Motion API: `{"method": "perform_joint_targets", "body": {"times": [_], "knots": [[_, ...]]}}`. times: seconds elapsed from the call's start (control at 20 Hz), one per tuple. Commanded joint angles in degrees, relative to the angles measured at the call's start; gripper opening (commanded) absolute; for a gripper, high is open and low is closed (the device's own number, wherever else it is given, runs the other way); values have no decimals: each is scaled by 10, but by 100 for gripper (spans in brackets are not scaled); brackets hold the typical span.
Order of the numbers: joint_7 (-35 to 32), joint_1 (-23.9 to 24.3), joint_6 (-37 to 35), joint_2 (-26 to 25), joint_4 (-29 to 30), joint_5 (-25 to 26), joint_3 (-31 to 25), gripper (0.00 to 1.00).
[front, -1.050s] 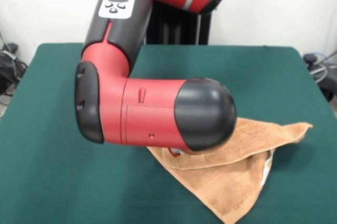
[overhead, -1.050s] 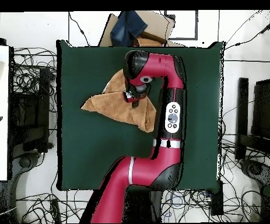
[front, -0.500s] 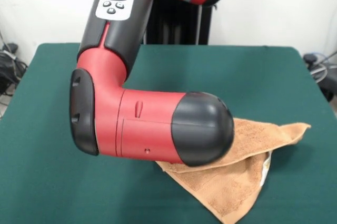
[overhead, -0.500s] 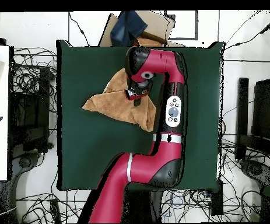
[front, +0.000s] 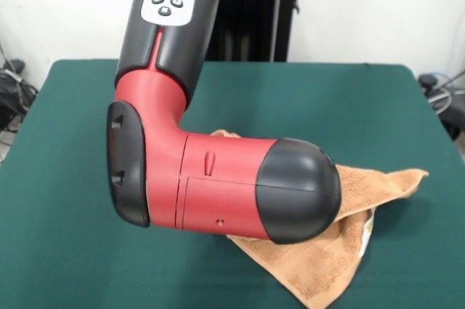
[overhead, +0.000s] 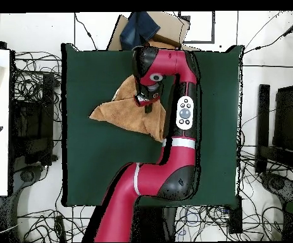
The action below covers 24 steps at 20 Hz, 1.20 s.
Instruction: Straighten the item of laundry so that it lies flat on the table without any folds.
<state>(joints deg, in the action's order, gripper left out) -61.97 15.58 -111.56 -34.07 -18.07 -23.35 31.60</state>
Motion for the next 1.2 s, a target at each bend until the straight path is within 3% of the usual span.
{"method": "perform_joint_targets", "body": {"times": [0.05, 0.15, 0.4, 0.75, 1.2], "knots": [[136, -9, 189, 15, 154, -59, -22, 0], [130, -15, 208, 9, 139, -61, -65, 0], [99, -29, 211, -5, 112, -55, -112, 0], [-7, -44, 200, -92, -89, -2, -212, 0], [-119, -81, 122, -154, -237, 35, -267, 0]]}}
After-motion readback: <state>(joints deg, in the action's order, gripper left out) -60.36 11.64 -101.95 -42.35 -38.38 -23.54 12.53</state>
